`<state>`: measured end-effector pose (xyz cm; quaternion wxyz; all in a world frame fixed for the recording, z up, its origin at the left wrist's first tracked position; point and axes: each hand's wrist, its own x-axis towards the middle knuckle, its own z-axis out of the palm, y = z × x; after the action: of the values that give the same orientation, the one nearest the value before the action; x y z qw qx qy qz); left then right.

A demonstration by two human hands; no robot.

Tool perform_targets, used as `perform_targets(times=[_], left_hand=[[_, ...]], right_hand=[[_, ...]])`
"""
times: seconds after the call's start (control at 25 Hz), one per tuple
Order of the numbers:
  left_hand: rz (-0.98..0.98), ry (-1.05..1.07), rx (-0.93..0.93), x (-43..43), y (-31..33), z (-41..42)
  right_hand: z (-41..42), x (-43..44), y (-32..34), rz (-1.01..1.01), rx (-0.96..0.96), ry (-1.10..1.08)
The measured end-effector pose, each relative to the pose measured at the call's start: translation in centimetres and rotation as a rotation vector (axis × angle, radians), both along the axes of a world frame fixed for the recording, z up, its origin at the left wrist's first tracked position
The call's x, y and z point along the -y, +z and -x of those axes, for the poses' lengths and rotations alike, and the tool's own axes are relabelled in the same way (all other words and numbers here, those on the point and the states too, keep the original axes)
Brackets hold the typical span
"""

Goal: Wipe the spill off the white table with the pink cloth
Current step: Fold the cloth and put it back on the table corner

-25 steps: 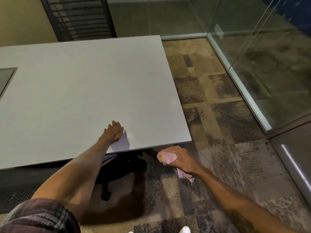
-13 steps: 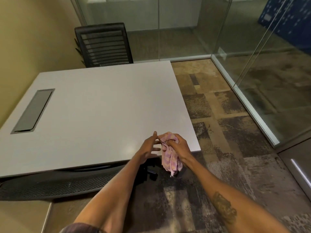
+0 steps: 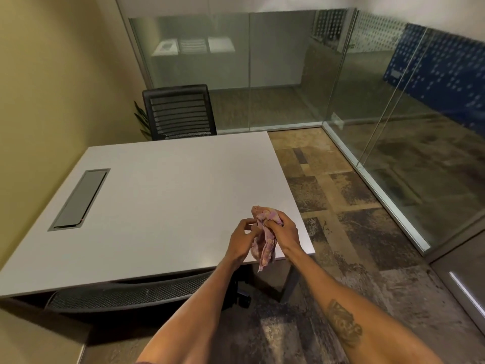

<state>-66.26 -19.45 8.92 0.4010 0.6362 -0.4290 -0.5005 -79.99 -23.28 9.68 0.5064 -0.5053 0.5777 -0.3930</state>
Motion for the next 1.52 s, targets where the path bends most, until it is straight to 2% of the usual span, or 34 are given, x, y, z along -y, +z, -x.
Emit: perform_targets(times=[0.2, 0.32, 0.48, 0.68, 0.88, 1.04, 1.12, 1.28, 1.4, 1.52], left_hand=[[0.18, 0.017, 0.231, -0.9, 2.0, -0.2], [0.195, -0.026, 0.261, -1.4, 2.9, -0.4], [0.122, -0.05, 0.273, -1.8, 3.5, -0.7], [0.119, -0.083, 0.211, -1.9, 4.0, -0.7], [0.154, -0.032, 0.293, -0.4, 5.0, -1.4], [0.165, 0.089, 0.192, 1.6, 6.2, -3.7], [0.156, 0.131, 0.165, 2.5, 6.7, -5.1], [0.133, 0.143, 0.066, 4.1, 7.9, -8.1], [0.104, 0.155, -0.05, 4.6, 8.5, -10.0], [0.077, 0.217, -0.12, 4.4, 8.5, -11.9]], right_hand=[[-0.1, -1.0, 2.7, 0.013, 0.032, 0.006], [-0.2, -1.6, 3.3, 0.017, -0.041, 0.037], [-0.3, -2.0, 4.2, 0.004, -0.085, 0.008], [-1.2, -1.4, 5.4, -0.153, 0.134, -0.113], [-2.2, 0.4, 6.6, -0.126, 0.145, -0.016], [-2.6, 3.5, 7.3, -0.092, 0.138, 0.107], [-2.7, 5.0, 7.1, -0.079, 0.056, 0.153], [-3.3, 7.5, 5.8, -0.218, -0.072, 0.225], [-5.6, 8.1, 5.4, -0.345, 0.057, 0.342], [-8.2, 8.2, 5.2, -0.391, 0.176, 0.419]])
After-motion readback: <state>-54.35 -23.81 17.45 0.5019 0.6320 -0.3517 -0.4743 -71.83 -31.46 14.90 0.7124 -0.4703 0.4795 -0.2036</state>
